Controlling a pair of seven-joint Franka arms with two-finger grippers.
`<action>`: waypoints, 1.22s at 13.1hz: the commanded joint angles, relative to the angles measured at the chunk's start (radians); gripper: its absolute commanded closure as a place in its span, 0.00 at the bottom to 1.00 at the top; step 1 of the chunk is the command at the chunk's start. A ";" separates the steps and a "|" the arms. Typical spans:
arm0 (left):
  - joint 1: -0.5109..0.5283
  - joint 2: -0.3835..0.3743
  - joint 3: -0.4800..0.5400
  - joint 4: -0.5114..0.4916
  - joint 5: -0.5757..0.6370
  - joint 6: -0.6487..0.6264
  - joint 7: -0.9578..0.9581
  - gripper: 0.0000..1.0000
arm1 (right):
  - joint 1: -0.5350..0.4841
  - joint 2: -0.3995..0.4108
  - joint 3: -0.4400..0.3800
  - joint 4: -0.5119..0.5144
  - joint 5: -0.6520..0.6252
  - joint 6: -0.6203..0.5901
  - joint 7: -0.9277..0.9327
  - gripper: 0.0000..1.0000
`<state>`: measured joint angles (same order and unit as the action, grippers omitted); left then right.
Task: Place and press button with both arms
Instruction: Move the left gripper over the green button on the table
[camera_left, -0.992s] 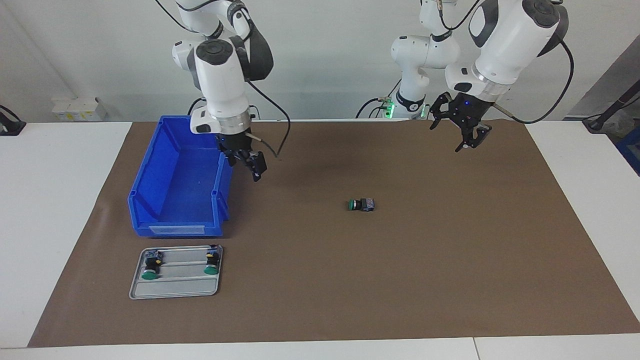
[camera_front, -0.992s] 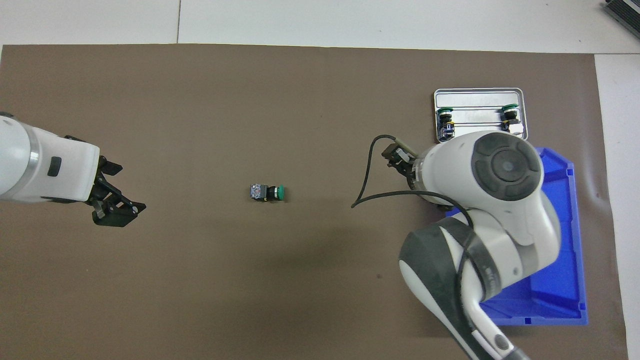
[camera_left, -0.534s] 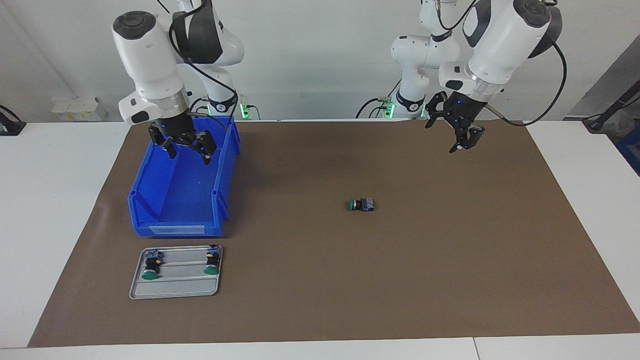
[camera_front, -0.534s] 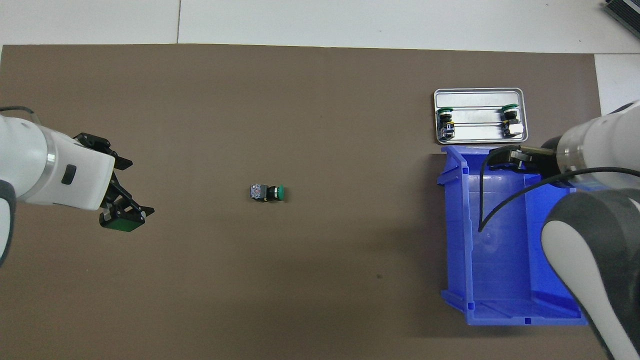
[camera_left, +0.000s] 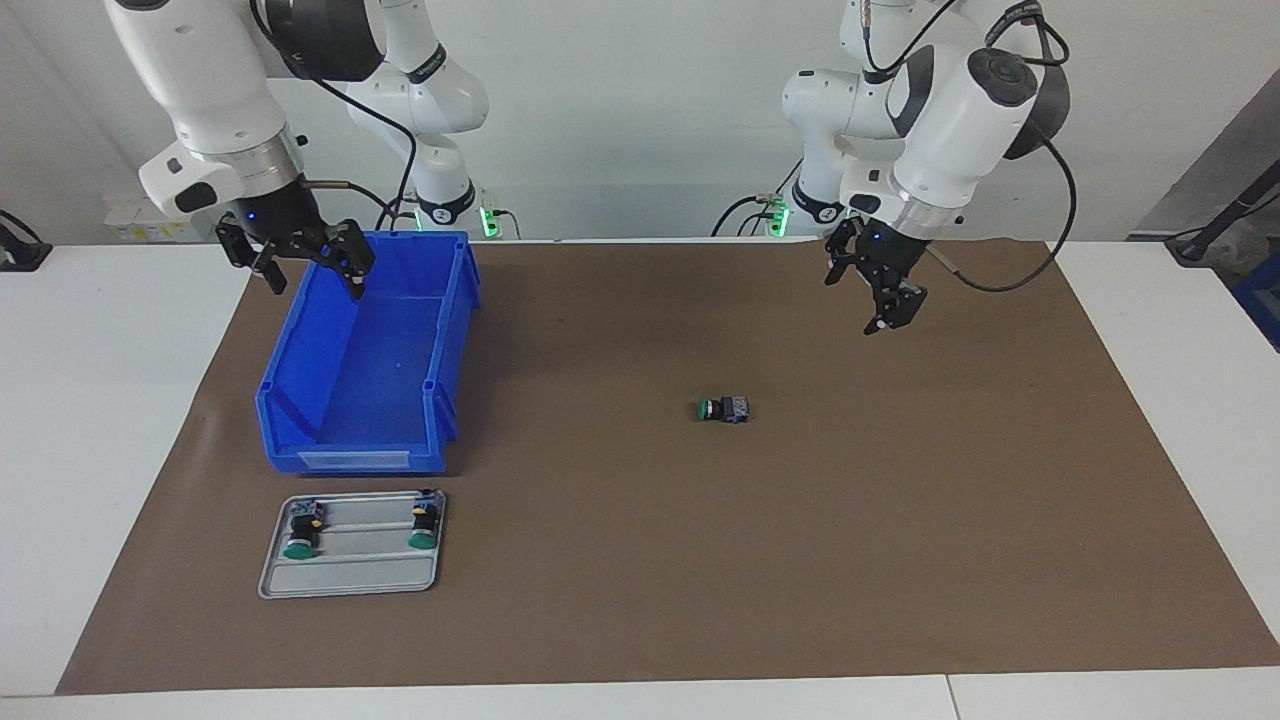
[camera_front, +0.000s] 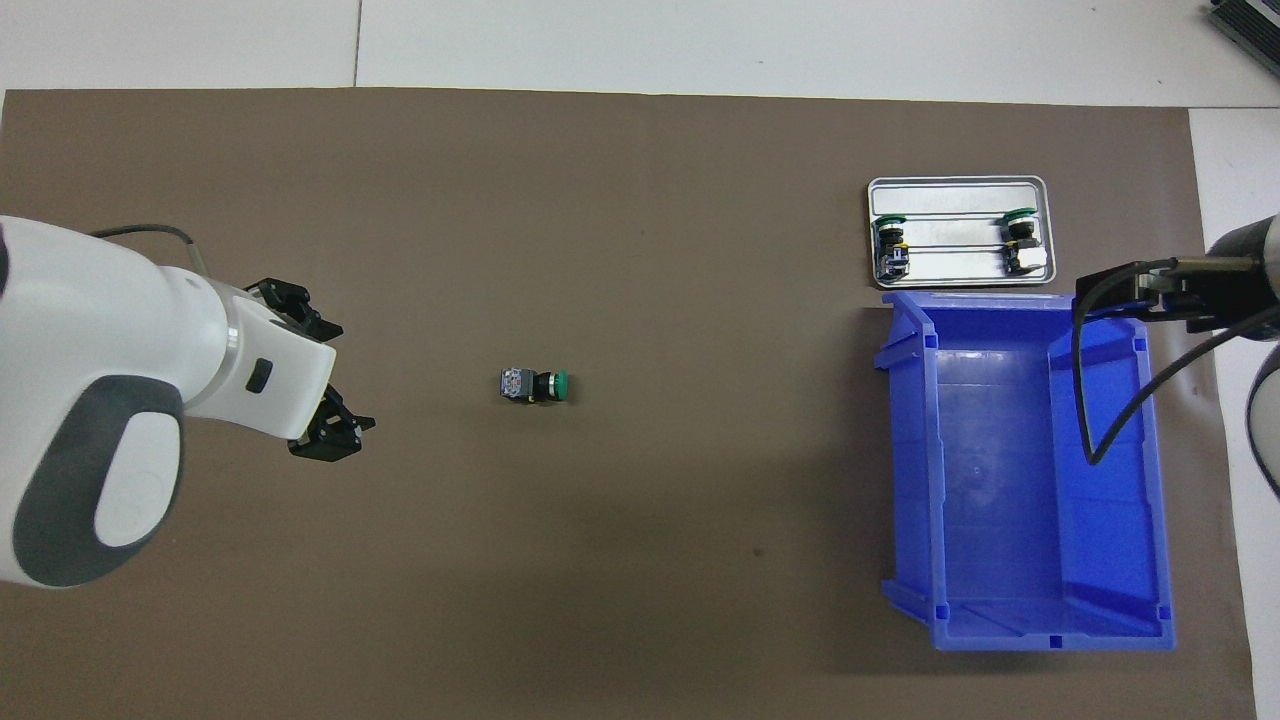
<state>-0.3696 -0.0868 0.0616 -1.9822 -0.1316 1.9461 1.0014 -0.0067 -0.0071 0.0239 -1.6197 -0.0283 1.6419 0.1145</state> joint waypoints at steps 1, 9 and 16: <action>-0.090 0.090 0.012 -0.015 0.000 0.135 0.014 0.01 | -0.025 0.019 0.007 0.024 0.022 -0.031 -0.050 0.00; -0.202 0.287 0.009 -0.015 -0.008 0.365 0.103 0.08 | -0.019 0.013 0.005 0.011 0.021 -0.047 -0.072 0.00; -0.270 0.371 0.009 -0.052 -0.017 0.453 0.068 0.08 | 0.002 0.013 0.019 0.009 0.014 -0.037 -0.065 0.00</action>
<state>-0.6263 0.3047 0.0541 -2.0018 -0.1389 2.3794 1.0718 0.0040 0.0047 0.0360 -1.6152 -0.0268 1.6105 0.0694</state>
